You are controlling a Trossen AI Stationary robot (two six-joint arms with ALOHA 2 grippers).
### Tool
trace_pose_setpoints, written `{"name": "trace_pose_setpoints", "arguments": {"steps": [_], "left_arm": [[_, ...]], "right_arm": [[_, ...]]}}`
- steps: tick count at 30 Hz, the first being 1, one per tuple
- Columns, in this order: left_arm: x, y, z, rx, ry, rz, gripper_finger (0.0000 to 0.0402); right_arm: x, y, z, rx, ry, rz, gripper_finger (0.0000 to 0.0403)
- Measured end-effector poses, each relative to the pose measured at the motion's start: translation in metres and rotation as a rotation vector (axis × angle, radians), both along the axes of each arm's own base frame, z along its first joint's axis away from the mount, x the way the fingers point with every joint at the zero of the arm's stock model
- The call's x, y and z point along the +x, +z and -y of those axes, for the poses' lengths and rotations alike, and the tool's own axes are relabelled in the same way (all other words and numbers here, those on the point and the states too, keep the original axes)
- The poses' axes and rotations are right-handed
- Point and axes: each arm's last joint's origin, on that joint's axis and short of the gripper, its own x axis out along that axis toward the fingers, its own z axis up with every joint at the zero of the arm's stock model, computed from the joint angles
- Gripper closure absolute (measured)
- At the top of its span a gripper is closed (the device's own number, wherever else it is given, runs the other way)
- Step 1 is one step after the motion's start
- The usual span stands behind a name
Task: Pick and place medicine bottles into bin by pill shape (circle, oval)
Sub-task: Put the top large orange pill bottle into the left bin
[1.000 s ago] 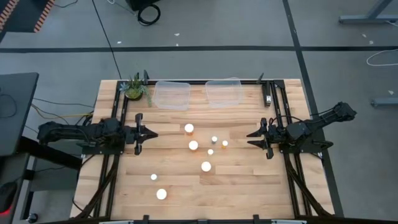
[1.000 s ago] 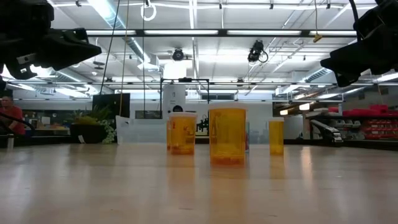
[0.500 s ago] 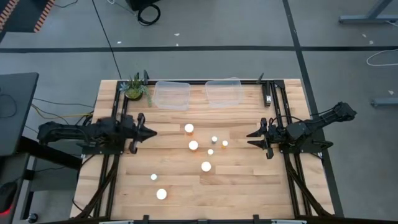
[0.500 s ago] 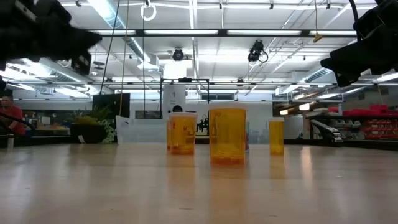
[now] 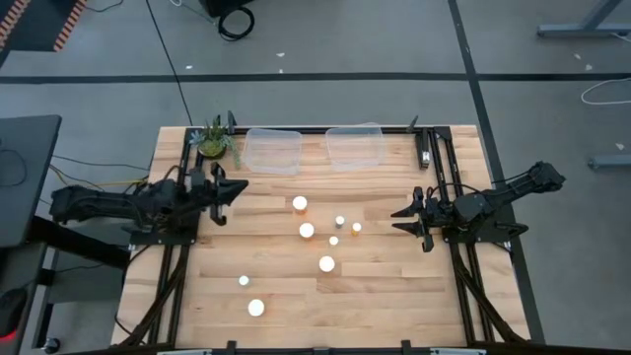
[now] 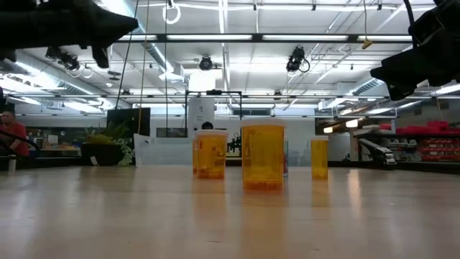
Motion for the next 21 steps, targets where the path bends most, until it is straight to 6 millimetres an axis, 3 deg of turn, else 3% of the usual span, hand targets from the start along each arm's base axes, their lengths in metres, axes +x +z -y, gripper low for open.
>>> {"name": "trace_pose_setpoints", "arguments": {"steps": [8, 12, 21], "left_arm": [[0.042, 0.012, 0.000, -0.070, -0.013, -0.136, 0.0386], [0.063, 0.008, 0.001, -0.166, -0.037, -0.198, 0.0386], [0.106, 0.001, 0.015, -0.190, -0.092, -0.344, 0.0375]], "right_arm": [[0.000, 0.000, 0.000, 0.000, 0.000, 0.000, 0.0265], [0.000, 0.000, 0.000, 0.000, 0.000, 0.001, 0.0265], [0.000, 0.000, 0.000, 0.000, 0.000, 0.001, 0.0265]]}}
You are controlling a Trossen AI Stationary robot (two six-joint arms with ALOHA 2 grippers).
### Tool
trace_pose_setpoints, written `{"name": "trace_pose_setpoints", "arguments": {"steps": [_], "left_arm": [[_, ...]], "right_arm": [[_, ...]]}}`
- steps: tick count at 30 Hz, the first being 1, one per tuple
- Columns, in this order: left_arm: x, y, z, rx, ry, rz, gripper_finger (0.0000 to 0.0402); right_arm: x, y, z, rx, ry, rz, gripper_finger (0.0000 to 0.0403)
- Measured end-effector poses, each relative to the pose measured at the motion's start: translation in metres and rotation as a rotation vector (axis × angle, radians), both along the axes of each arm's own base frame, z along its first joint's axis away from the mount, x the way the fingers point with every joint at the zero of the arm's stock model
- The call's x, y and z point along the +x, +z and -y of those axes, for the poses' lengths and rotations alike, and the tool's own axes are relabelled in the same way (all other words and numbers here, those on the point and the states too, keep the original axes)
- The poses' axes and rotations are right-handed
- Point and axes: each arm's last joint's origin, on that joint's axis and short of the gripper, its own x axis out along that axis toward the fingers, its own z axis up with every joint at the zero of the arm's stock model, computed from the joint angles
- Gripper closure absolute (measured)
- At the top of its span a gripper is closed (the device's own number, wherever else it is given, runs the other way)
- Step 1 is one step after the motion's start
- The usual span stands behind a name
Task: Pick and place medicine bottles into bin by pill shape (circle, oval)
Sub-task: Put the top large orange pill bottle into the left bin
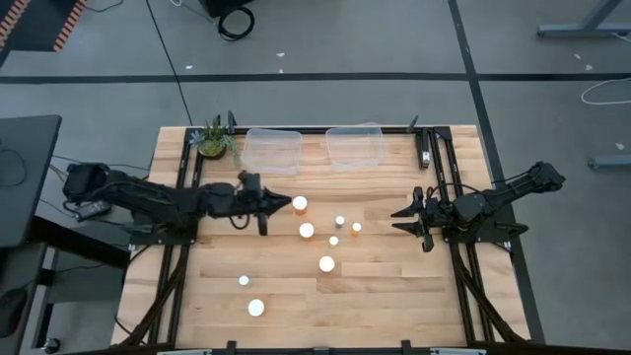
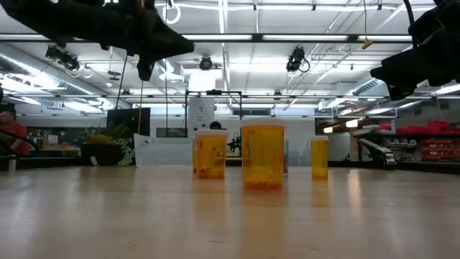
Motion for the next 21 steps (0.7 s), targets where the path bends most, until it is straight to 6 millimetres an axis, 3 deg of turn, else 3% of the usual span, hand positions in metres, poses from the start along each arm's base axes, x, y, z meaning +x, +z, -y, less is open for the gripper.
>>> {"name": "trace_pose_setpoints", "arguments": {"steps": [11, 21], "left_arm": [[0.038, 0.012, -0.006, -0.040, 0.018, -0.405, 0.0354], [0.056, 0.014, -0.023, -0.091, 0.025, -0.786, 0.0246]], "right_arm": [[0.000, 0.000, 0.000, 0.000, 0.000, 0.000, 0.0265], [0.000, 0.000, 0.000, 0.000, 0.000, 0.000, 0.0265]]}}
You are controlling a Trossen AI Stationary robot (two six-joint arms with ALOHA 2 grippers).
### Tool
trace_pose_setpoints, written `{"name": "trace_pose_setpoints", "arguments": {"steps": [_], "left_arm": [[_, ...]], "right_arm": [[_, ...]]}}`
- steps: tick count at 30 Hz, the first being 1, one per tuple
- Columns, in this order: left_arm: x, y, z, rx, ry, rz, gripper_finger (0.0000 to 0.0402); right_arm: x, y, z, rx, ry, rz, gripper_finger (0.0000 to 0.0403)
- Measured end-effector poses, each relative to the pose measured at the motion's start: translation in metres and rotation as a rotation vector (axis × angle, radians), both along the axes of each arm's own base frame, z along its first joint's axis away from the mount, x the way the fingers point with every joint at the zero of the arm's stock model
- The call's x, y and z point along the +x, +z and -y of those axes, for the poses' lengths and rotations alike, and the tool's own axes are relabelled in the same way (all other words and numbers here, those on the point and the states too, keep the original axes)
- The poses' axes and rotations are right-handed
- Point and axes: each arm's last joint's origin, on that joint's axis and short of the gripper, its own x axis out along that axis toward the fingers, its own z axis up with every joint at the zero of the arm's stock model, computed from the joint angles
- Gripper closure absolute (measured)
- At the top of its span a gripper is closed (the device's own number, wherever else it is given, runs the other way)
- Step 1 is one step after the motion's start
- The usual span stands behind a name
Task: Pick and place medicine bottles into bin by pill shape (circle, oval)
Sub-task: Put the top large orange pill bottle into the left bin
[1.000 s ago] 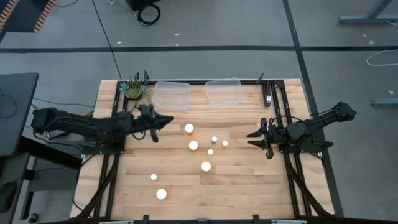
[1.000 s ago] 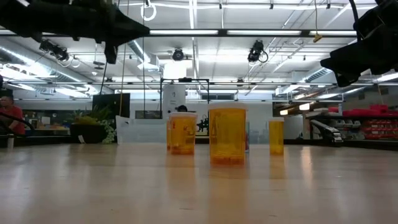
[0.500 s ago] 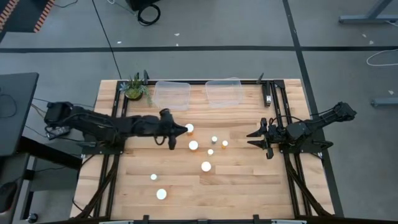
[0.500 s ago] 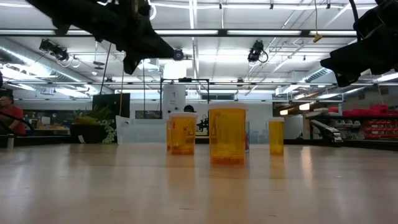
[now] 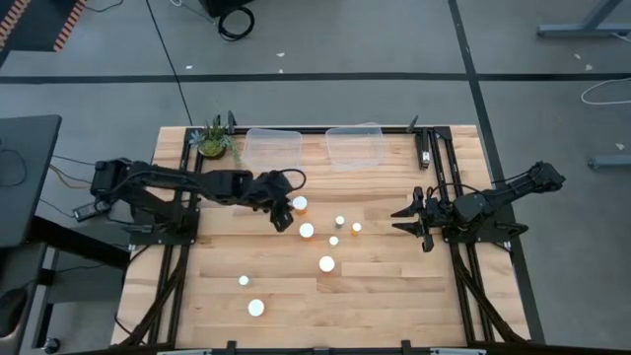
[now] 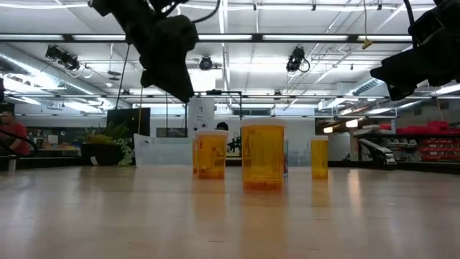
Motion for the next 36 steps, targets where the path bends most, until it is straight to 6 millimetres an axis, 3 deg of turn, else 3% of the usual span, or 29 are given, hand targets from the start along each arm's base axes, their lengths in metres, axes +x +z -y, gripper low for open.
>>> {"name": "trace_pose_setpoints", "arguments": {"steps": [9, 14, 25, 36], "left_arm": [[0.014, -0.024, -0.020, -0.149, -0.010, -0.148, 0.0151], [0.019, -0.040, -0.028, -0.191, -0.029, -0.198, 0.0118], [0.031, -0.062, -0.031, -0.128, -0.055, -0.231, 0.0106], [0.042, -0.055, -0.035, 0.001, -0.111, -0.137, 0.0106]], "right_arm": [[0.000, 0.000, 0.000, 0.000, 0.000, 0.000, 0.0265], [0.000, 0.000, 0.000, 0.000, 0.000, 0.000, 0.0265], [0.000, 0.000, 0.000, 0.000, 0.000, 0.000, 0.0265], [0.000, 0.000, 0.000, 0.000, 0.000, 0.000, 0.0265]]}}
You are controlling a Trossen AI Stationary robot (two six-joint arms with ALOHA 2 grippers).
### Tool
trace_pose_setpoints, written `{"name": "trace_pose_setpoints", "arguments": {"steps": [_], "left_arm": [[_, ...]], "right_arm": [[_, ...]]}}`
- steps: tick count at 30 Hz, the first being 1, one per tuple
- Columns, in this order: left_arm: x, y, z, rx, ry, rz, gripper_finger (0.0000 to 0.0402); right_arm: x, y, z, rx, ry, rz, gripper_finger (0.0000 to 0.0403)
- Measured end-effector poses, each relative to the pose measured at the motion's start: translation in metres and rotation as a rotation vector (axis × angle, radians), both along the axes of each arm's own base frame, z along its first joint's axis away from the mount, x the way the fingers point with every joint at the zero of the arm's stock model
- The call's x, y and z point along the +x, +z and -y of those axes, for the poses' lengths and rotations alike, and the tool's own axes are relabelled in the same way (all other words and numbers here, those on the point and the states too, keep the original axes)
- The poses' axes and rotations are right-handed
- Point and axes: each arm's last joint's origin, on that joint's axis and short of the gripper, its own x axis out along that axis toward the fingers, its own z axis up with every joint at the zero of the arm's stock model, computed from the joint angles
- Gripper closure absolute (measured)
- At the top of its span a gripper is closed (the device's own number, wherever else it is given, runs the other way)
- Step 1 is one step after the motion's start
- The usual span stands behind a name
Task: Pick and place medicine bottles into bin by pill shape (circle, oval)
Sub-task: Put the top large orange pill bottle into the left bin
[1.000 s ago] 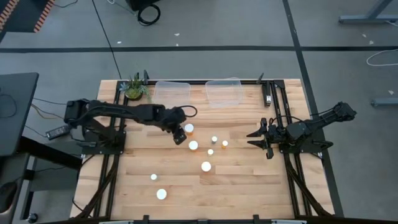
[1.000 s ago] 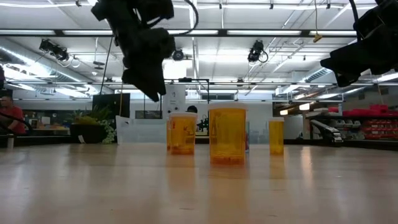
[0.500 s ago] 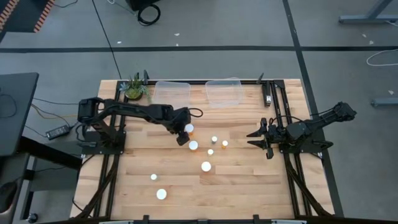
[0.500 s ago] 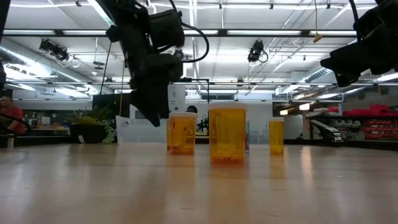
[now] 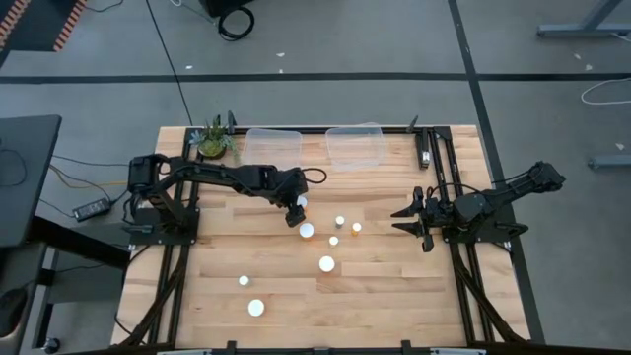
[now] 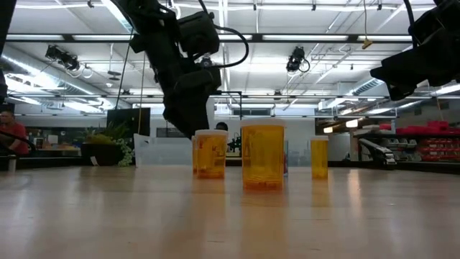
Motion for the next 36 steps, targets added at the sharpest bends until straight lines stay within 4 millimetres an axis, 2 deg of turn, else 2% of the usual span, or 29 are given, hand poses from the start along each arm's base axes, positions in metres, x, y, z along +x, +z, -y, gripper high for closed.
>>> {"name": "trace_pose_setpoints", "arguments": {"steps": [10, 19, 31, 36], "left_arm": [[0.003, 0.002, -0.002, 0.023, -0.010, 0.031, 0.0111], [0.006, -0.009, -0.002, 0.026, -0.020, 0.008, 0.0131], [0.007, -0.008, -0.003, 0.037, -0.028, 0.017, 0.0179], [0.006, -0.008, -0.005, 0.037, -0.023, 0.015, 0.0178]], "right_arm": [[0.000, 0.000, 0.000, 0.000, 0.000, 0.000, 0.0265], [0.000, 0.000, 0.000, 0.000, 0.000, 0.001, 0.0265], [0.000, 0.000, 0.000, -0.002, 0.000, -0.005, 0.0265], [0.000, 0.000, 0.000, -0.002, 0.000, -0.005, 0.0265]]}}
